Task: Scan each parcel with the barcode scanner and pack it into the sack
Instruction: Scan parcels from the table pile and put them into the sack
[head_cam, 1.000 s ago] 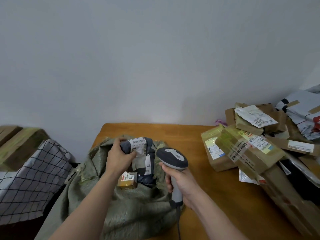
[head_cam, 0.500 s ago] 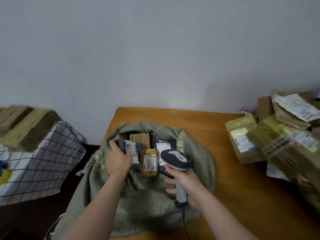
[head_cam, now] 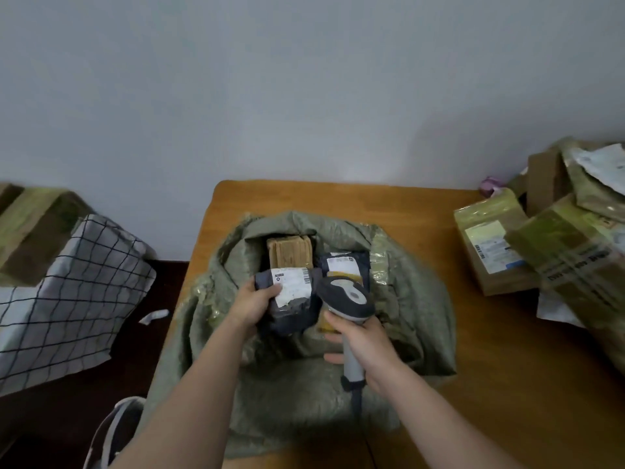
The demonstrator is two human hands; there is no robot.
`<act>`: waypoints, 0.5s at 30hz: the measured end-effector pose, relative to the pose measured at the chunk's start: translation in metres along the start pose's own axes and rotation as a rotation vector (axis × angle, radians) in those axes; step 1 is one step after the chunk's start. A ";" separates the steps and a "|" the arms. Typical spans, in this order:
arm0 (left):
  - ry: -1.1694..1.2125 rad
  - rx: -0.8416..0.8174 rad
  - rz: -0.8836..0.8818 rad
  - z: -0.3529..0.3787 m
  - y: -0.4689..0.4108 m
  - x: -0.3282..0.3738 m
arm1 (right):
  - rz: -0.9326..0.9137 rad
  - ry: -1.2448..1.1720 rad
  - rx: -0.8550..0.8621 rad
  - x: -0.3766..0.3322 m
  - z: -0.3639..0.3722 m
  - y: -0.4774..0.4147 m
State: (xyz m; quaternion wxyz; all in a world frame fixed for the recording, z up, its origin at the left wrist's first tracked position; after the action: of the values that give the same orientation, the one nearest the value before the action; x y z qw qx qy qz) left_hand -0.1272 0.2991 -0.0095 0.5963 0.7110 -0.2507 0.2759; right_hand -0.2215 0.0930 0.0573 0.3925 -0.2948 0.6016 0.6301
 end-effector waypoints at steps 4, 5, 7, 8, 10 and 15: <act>-0.595 0.269 0.131 0.002 -0.009 0.003 | 0.016 -0.007 0.023 0.005 -0.003 -0.006; -0.731 0.366 0.192 0.001 -0.007 0.004 | 0.020 -0.008 0.037 0.007 -0.004 -0.007; -0.893 0.471 0.369 0.006 0.000 0.005 | 0.026 -0.013 0.074 0.010 -0.007 -0.010; -0.927 0.452 0.425 0.012 0.003 0.005 | 0.026 -0.019 0.088 0.010 -0.009 -0.011; -0.974 0.340 0.408 0.024 0.006 0.003 | 0.026 -0.039 0.098 0.009 -0.010 -0.010; -1.158 0.176 0.225 0.039 0.001 -0.016 | 0.025 -0.073 0.158 0.010 -0.020 -0.008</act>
State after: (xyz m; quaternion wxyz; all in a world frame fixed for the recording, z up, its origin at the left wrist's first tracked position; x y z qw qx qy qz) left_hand -0.1360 0.2608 -0.0248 0.2688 0.7615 -0.5850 -0.0755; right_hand -0.2224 0.0745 0.0425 0.4284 -0.2321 0.6384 0.5958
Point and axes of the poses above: each hand's wrist, its own y-axis away from the middle knuckle, its own z-axis out of the palm, x = y × z, the point moved 2 cm from there along -y, towards the middle knuckle, and after that the axes turned 8 degrees about -z, right-handed, at the moved point
